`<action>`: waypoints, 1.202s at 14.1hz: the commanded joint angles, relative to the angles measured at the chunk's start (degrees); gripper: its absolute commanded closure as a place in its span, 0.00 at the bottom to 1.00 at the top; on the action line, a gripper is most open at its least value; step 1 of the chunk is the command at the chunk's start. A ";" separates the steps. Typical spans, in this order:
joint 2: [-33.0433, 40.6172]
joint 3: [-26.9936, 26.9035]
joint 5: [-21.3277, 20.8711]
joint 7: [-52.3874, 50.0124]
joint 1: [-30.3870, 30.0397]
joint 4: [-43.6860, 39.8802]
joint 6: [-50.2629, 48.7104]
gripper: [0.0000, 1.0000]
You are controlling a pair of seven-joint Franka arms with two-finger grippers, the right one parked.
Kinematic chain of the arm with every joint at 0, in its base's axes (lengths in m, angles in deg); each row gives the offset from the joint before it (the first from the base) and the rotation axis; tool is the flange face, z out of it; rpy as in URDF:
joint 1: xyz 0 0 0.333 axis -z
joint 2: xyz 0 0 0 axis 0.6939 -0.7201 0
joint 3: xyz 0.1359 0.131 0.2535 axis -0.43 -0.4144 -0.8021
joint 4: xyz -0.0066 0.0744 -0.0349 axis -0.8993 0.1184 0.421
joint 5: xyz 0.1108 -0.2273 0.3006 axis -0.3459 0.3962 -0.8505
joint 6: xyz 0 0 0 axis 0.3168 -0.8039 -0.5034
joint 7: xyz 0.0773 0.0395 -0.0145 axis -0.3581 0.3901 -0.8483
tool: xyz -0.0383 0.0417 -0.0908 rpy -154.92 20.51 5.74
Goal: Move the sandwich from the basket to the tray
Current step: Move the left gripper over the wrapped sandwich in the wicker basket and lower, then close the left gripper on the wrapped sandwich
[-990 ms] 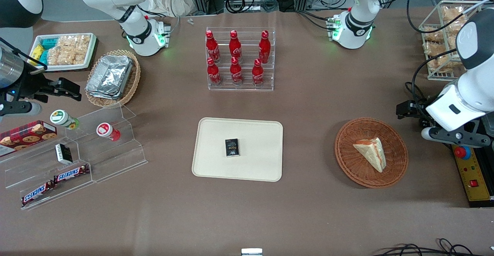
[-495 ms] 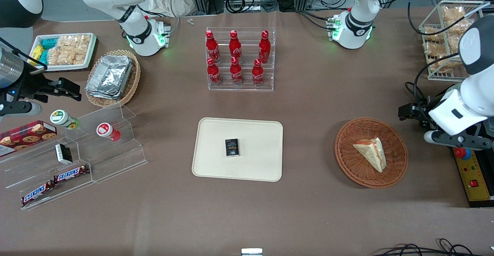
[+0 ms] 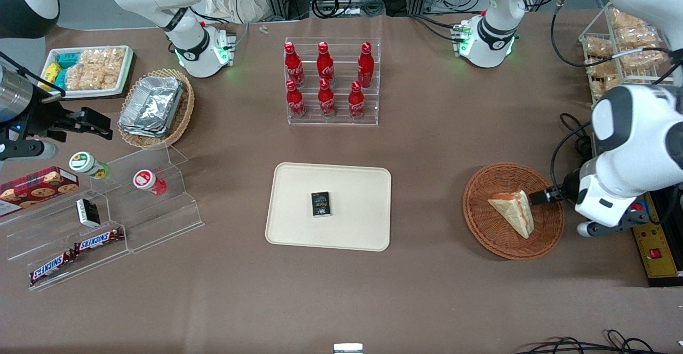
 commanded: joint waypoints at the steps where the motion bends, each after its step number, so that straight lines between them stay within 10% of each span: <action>1: -0.79 0.35 -0.58 -14.50 0.06 4.97 8.86 0.00; 15: -6.60 -1.32 -0.58 -16.57 -0.29 15.17 23.73 0.00; 16: -6.69 -1.32 -0.58 -15.78 -0.37 15.17 23.91 0.10; 17: -6.60 -1.32 -0.76 -15.60 -0.38 15.26 23.91 0.46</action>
